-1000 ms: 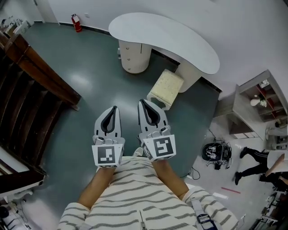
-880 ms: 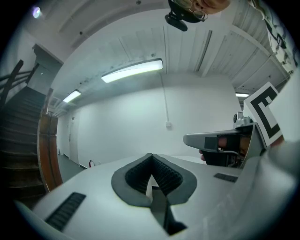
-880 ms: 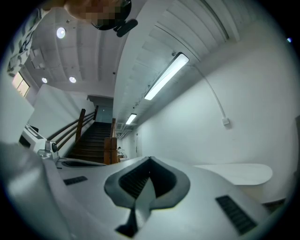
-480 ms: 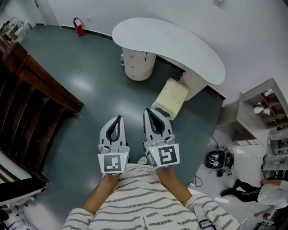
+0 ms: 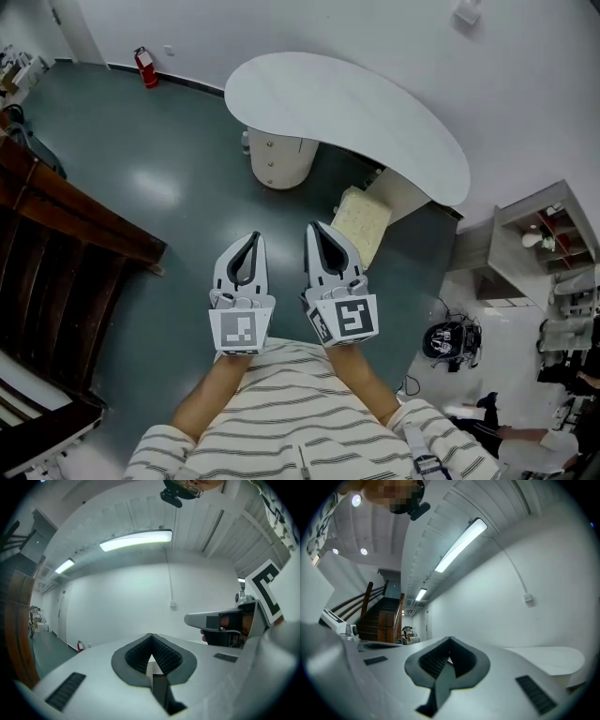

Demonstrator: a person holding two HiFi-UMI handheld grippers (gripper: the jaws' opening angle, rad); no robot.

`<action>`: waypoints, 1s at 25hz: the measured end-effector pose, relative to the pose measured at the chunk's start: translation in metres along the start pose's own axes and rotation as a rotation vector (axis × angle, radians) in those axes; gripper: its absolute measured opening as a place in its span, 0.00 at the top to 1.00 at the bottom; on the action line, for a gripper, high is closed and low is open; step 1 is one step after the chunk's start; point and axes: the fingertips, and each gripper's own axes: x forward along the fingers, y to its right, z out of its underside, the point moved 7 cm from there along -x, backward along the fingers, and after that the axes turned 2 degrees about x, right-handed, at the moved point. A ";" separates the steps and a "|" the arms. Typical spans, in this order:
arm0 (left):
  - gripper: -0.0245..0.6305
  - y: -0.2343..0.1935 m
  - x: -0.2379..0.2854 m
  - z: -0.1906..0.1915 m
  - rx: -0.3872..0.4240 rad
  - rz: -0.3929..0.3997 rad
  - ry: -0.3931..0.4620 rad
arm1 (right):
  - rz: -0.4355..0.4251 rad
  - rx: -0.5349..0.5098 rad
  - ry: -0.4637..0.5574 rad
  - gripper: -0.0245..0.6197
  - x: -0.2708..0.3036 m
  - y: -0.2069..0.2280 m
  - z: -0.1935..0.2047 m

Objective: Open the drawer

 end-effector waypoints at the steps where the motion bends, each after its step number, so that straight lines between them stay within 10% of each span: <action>1: 0.96 -0.009 0.011 -0.001 -0.001 0.010 0.002 | 0.007 -0.001 0.001 0.94 0.013 0.001 -0.002; 16: 0.96 -0.118 0.131 -0.017 -0.075 0.146 -0.021 | 0.112 0.023 -0.007 0.94 0.159 0.000 -0.020; 25: 0.96 -0.152 0.168 -0.026 0.012 0.179 -0.044 | 0.077 0.008 -0.022 0.94 0.218 -0.005 -0.036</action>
